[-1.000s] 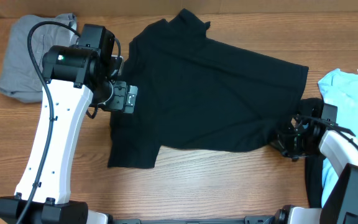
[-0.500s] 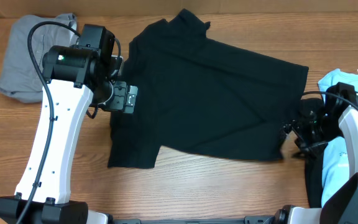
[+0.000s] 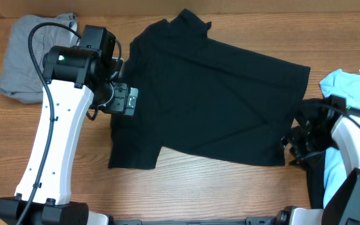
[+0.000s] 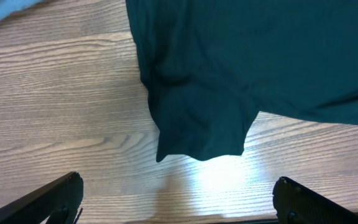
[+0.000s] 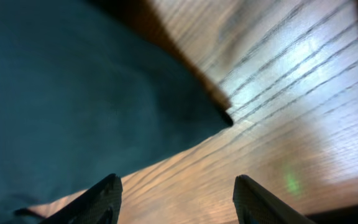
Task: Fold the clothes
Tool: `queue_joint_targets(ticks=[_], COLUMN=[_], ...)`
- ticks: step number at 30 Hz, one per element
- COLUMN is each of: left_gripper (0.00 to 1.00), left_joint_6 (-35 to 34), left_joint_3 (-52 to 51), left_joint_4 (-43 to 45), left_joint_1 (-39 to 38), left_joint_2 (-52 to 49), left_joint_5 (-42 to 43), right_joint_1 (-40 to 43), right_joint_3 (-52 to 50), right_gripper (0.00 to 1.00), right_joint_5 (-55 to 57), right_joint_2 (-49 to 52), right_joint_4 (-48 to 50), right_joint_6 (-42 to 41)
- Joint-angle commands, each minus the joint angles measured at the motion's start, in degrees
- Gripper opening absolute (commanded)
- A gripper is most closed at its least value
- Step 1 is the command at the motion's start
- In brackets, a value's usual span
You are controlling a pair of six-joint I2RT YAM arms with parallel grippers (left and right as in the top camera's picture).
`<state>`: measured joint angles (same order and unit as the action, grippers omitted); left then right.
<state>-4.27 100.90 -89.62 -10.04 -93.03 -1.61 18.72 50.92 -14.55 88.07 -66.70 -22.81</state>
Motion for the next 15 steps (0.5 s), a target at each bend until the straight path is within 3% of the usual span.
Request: queue_joint_targets(ticks=[1,4,7,8,9,10,15], left_gripper=[1.0,1.0,1.0,1.0,1.0,1.0,1.0], left_joint_6=[0.5,0.5,0.5,0.5,0.6,0.7,0.7], left_joint_3=[-0.5,-0.5,-0.5,-0.5,-0.5,-0.5,-0.5], left_joint_4=[-0.1,0.1,0.1,0.0,0.1,0.1,-0.2], left_joint_1=[-0.1,-0.1,-0.1,-0.1,-0.1,-0.1,-0.1], left_joint_2=[-0.3,-0.3,-0.3,-0.3,-0.3,-0.3,-0.3], left_joint_5=[-0.4,-0.8,-1.9,-2.0,-2.0,-2.0,-2.0], right_joint_1=[0.0,0.0,0.0,0.0,0.0,0.0,0.0], right_joint_3=[-4.7,-9.1,-11.9,-12.5,-12.9,-13.0,-12.5], right_gripper=[0.61,0.59,0.46,0.37,0.13,0.04,0.04], right_joint_5=[0.3,-0.9,-0.9,-0.8,-0.2,0.6,1.6], right_joint_2=[-0.3,-0.3,-0.3,-0.3,-0.3,-0.3,-0.3], right_joint_4=[4.4,10.5,14.7,16.3,17.6,18.5,14.1], right_joint_6=[-3.0,-5.9,-6.0,-5.9,-5.6,-5.0,-4.9])
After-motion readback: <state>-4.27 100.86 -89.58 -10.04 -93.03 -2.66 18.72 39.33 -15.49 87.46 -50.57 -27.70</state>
